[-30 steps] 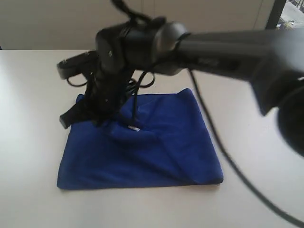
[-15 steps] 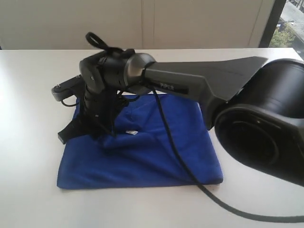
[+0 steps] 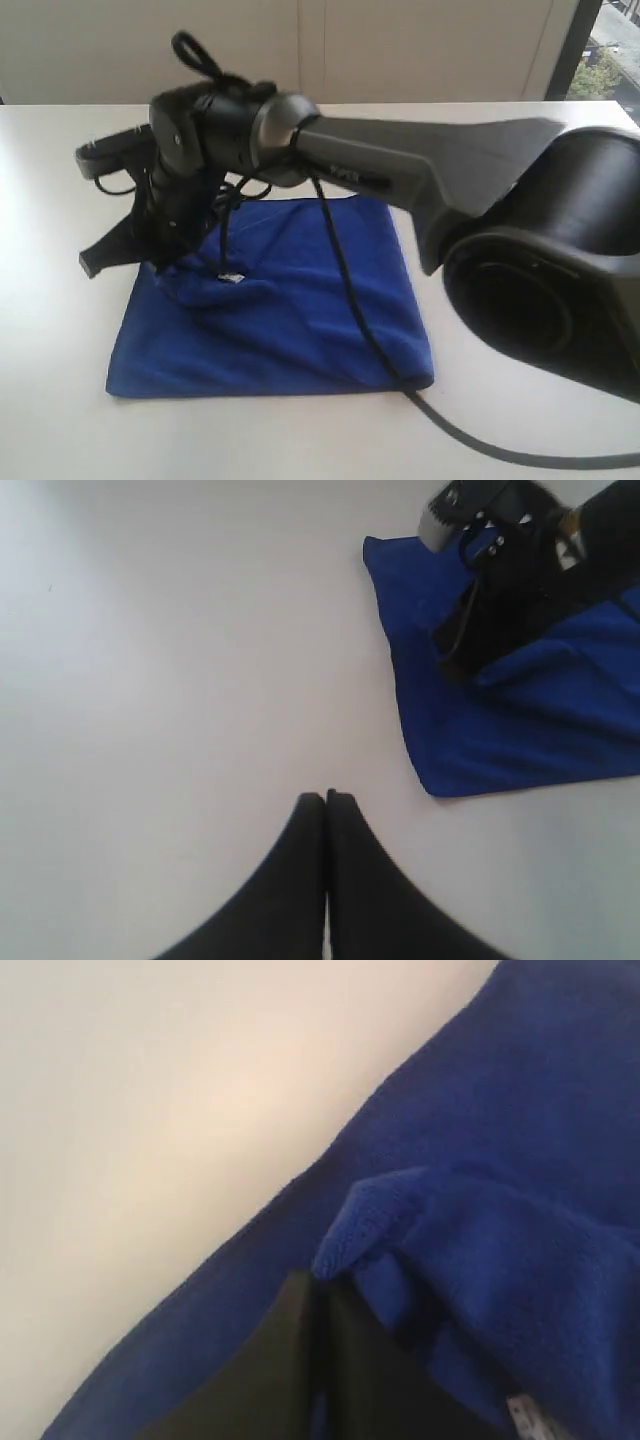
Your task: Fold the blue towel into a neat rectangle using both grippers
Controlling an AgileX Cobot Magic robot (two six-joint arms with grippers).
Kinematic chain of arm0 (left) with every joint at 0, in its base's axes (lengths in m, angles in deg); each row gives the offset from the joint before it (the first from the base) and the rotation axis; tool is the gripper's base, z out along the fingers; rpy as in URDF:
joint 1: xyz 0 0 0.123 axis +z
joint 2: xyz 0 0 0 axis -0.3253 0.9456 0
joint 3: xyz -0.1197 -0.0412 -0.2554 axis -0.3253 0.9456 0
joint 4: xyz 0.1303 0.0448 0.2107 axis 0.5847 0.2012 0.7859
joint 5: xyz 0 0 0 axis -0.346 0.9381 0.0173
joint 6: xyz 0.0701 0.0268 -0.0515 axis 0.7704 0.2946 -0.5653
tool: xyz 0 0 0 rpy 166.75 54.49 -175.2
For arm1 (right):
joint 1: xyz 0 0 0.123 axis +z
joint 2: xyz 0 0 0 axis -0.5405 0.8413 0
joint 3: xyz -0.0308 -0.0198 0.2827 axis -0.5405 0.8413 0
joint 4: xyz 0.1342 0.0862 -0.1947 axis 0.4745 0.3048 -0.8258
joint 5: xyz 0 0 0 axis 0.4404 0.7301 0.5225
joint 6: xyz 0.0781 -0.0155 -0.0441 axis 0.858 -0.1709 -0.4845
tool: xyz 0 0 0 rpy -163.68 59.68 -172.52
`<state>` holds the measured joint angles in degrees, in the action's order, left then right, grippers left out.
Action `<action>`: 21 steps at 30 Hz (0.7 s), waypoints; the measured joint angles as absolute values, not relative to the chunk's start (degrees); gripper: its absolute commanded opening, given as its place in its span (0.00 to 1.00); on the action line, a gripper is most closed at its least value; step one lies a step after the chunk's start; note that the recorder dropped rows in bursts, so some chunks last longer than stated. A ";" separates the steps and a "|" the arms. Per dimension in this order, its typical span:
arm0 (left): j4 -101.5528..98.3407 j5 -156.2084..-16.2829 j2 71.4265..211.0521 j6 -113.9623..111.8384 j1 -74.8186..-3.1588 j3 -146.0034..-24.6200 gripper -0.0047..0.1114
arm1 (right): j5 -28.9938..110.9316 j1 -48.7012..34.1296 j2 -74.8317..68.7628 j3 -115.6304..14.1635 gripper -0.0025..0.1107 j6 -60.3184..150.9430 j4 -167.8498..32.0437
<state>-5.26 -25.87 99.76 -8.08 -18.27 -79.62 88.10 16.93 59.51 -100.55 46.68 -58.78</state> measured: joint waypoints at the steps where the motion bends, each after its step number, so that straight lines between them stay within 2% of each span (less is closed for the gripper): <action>1: -5.26 -25.87 99.76 -8.08 -18.27 -79.62 0.04 | 87.33 16.93 60.82 -100.55 0.05 46.68 -58.78; 6: -5.26 -25.87 99.76 -8.08 -18.27 -79.62 0.04 | 85.32 16.93 62.59 -100.55 0.32 46.68 -57.80; 10: -5.26 -25.87 99.76 -8.08 -18.27 -79.62 0.04 | 85.06 16.93 61.65 -100.55 0.44 46.68 -57.58; 17: -5.26 -25.87 99.76 -8.08 -18.27 -79.62 0.04 | 90.48 16.34 57.18 -100.55 0.43 46.01 -57.43; 20: -5.26 -25.87 99.76 -8.08 -18.27 -79.62 0.04 | 95.29 13.45 53.72 -100.55 0.37 42.73 -57.14; 21: -5.26 -25.87 99.76 -8.08 -18.27 -79.62 0.04 | 96.71 12.26 53.09 -100.55 0.32 41.80 -57.14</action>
<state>-5.26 -25.87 99.76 -8.08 -18.27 -79.62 96.71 12.26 53.09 -100.55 41.80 -57.14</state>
